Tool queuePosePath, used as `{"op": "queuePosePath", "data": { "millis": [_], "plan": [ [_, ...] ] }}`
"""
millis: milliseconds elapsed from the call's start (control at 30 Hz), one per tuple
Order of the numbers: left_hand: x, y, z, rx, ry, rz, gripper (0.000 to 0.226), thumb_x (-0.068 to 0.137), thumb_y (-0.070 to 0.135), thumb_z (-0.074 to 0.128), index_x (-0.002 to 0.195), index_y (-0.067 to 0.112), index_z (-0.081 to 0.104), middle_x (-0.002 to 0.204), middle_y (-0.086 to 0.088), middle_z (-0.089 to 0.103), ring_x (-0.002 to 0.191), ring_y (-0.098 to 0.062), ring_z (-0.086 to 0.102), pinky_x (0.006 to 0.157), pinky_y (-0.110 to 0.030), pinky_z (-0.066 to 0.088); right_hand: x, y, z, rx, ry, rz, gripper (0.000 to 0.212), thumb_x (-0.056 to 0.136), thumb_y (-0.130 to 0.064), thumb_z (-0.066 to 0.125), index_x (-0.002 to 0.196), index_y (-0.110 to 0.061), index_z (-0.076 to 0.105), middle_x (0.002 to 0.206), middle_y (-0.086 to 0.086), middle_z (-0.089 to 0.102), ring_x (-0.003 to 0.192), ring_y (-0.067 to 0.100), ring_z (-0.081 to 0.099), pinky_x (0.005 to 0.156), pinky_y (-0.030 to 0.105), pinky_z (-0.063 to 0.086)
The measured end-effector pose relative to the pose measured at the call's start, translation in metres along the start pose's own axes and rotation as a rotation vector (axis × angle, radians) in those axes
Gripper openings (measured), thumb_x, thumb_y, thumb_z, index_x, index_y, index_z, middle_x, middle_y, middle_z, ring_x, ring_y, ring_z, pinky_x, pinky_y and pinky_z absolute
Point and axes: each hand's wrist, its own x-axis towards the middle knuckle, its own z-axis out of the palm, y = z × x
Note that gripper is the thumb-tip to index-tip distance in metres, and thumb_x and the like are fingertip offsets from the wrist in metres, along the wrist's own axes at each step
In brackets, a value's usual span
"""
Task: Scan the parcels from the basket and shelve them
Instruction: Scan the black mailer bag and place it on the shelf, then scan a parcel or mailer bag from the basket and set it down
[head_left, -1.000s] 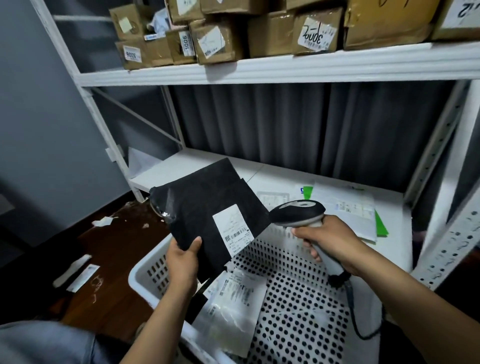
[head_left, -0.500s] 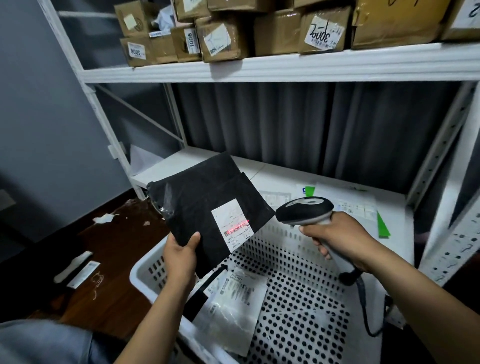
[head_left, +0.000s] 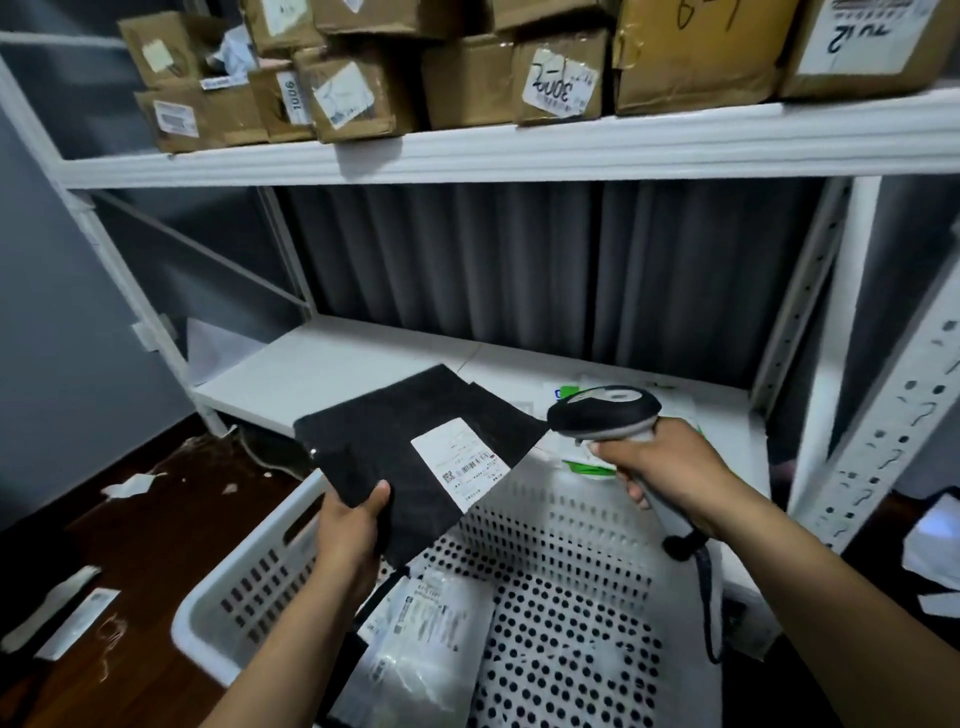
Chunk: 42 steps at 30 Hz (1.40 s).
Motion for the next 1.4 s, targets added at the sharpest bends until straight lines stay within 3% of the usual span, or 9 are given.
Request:
{"op": "queuePosePath", "data": {
  "millis": [200,433,600,800,900,1000,1133,1233,1400],
  "plan": [
    [0.023,-0.024,0.090,0.062,-0.262,-0.123,0.041,0.090,-0.018,0.043,0.116,0.010,0.056,0.108,-0.010,0.067,0.094,-0.023,0.065,0.074,-0.031,0.051,0.048,0.029,-0.052,0.122,0.277,0.078,0.019,0.083,-0.017,0.073,0.071,-0.008,0.062,0.051,0.006,0.054,0.042,0.019,0.047,0.045,0.026,0.041],
    [0.083,-0.063,0.200,0.318,-0.232,-0.033,0.022,0.089,0.001,0.063,0.107,0.014,0.061,0.104,-0.009,0.068,0.093,-0.029,0.065,0.086,-0.043,0.054,0.114,0.080,-0.083,0.083,0.427,0.141,0.021,0.082,-0.024,0.073,0.072,-0.007,0.064,0.049,0.003,0.058,0.039,0.015,0.053,0.045,0.022,0.043],
    [0.124,-0.107,0.257,0.358,-0.286,-0.052,0.019,0.091,0.003,0.062,0.106,0.016,0.061,0.102,-0.008,0.067,0.092,-0.030,0.064,0.086,-0.047,0.055,0.156,0.118,-0.086,0.025,0.392,0.173,0.027,0.081,-0.023,0.074,0.063,-0.012,0.057,0.049,0.001,0.057,0.037,0.014,0.050,0.041,0.020,0.040],
    [0.161,-0.164,0.304,0.402,-0.346,-0.035,0.025,0.090,0.003,0.063,0.115,0.006,0.061,0.110,-0.016,0.067,0.088,-0.026,0.062,0.089,-0.046,0.053,0.182,0.152,-0.096,0.049,0.368,0.228,0.019,0.078,-0.018,0.076,0.071,-0.009,0.060,0.055,0.004,0.059,0.039,0.016,0.050,0.044,0.024,0.039],
    [0.179,-0.183,0.316,0.455,-0.303,0.005,0.041,0.087,0.004,0.068,0.126,0.005,0.056,0.108,-0.017,0.067,0.089,-0.025,0.062,0.092,-0.043,0.052,0.187,0.161,-0.089,0.129,0.361,0.203,0.017,0.077,-0.015,0.076,0.079,-0.003,0.064,0.057,0.006,0.058,0.038,0.016,0.049,0.042,0.024,0.039],
    [0.193,-0.192,0.315,0.879,-0.314,0.191,0.061,0.081,0.009,0.074,0.136,0.014,0.049,0.120,-0.012,0.065,0.110,-0.029,0.060,0.097,-0.032,0.043,0.188,0.162,-0.083,0.059,0.326,0.196,0.015,0.076,-0.018,0.077,0.073,-0.010,0.064,0.056,0.002,0.059,0.038,0.015,0.051,0.042,0.022,0.040],
    [0.201,-0.191,0.309,1.344,-0.515,0.283,0.061,0.081,0.017,0.075,0.137,0.015,0.052,0.135,-0.009,0.058,0.125,-0.027,0.052,0.102,-0.025,0.035,0.185,0.159,-0.082,-0.052,0.282,0.204,0.015,0.075,-0.022,0.076,0.073,-0.018,0.062,0.058,-0.003,0.062,0.043,0.014,0.055,0.043,0.021,0.042],
    [0.196,-0.180,0.299,1.279,-0.545,0.268,0.056,0.080,0.015,0.076,0.133,0.014,0.056,0.130,-0.007,0.061,0.121,-0.025,0.055,0.098,-0.024,0.037,0.183,0.146,-0.079,-0.130,0.248,0.183,0.019,0.076,-0.027,0.078,0.085,-0.016,0.065,0.067,0.003,0.065,0.048,0.016,0.058,0.046,0.022,0.044],
    [0.154,-0.147,0.242,0.977,-0.486,0.366,0.039,0.082,0.007,0.072,0.120,0.014,0.065,0.112,0.004,0.057,0.104,-0.013,0.054,0.082,-0.016,0.037,0.174,0.107,-0.056,-0.170,0.165,0.084,0.026,0.076,-0.026,0.080,0.093,-0.008,0.070,0.062,0.002,0.062,0.044,0.015,0.056,0.045,0.022,0.043]
  ]
}}
